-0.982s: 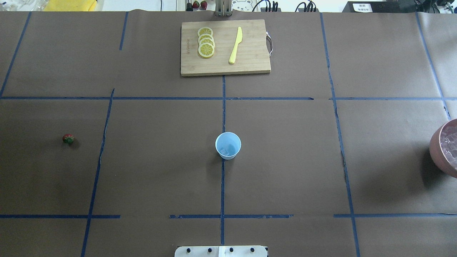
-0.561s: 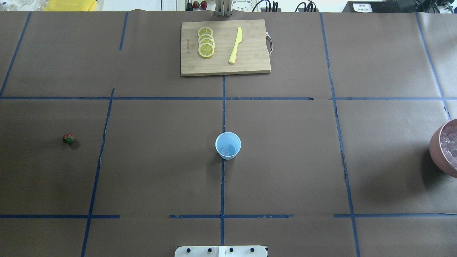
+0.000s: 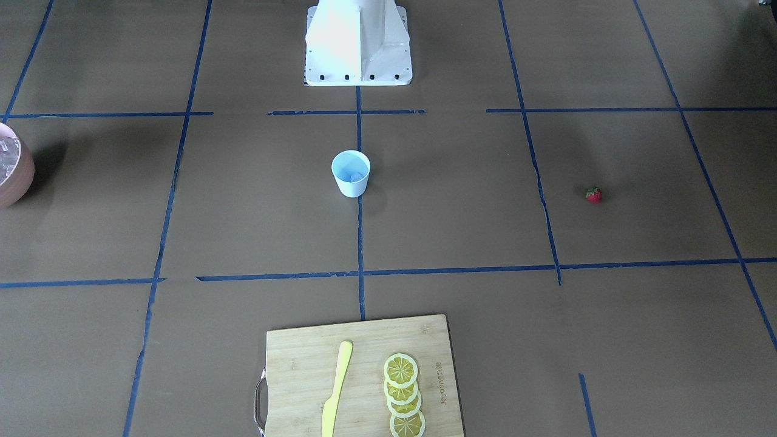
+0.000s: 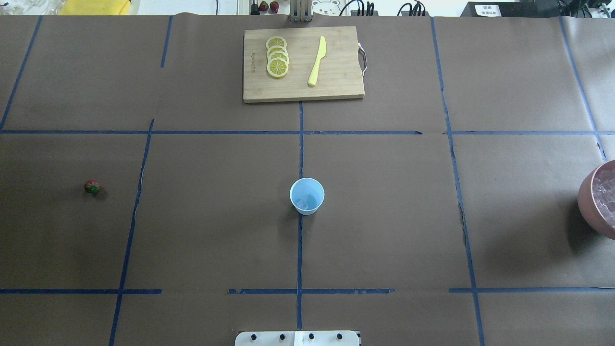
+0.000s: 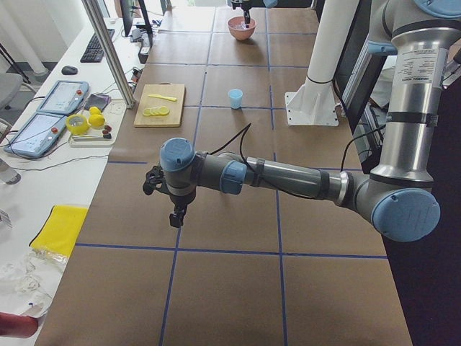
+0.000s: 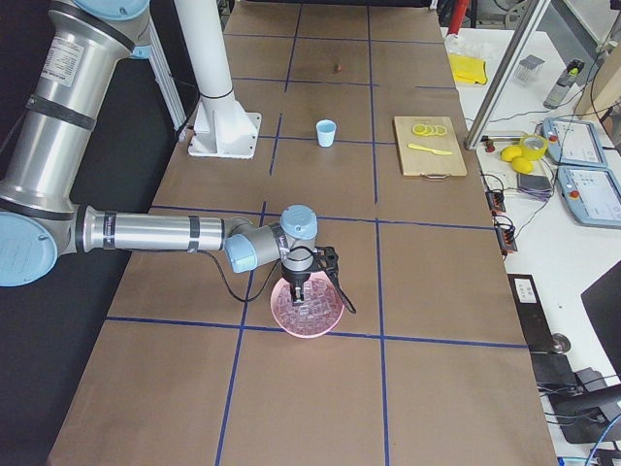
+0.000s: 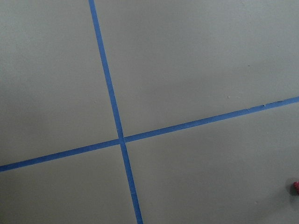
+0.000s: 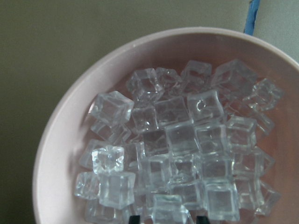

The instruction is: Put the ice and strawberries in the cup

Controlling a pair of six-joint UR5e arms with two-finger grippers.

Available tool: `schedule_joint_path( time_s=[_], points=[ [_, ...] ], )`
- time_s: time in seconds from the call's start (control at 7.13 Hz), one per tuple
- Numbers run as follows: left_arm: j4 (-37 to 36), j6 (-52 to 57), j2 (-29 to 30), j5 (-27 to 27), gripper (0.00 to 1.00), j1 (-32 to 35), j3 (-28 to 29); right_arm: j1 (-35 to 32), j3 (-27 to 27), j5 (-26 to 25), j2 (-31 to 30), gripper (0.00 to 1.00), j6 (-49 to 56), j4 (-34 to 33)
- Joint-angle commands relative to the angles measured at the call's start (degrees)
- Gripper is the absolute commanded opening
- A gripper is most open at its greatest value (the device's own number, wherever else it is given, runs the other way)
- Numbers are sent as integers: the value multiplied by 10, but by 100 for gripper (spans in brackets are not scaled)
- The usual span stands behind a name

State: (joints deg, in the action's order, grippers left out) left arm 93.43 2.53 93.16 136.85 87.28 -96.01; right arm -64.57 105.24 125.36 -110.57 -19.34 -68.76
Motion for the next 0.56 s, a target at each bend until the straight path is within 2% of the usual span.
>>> schedule_joint_path(
  time_s=[0.0,0.28,0.42],
  points=[
    [0,-1,0,0,100,0,-3,1,0,0,0,51,0,-1],
    [0,0,0,0,100,0,-3,1,0,0,2,51,0,-2],
    [0,0,0,0,100,0,-3,1,0,-1,2,46,0,-2]
  ],
)
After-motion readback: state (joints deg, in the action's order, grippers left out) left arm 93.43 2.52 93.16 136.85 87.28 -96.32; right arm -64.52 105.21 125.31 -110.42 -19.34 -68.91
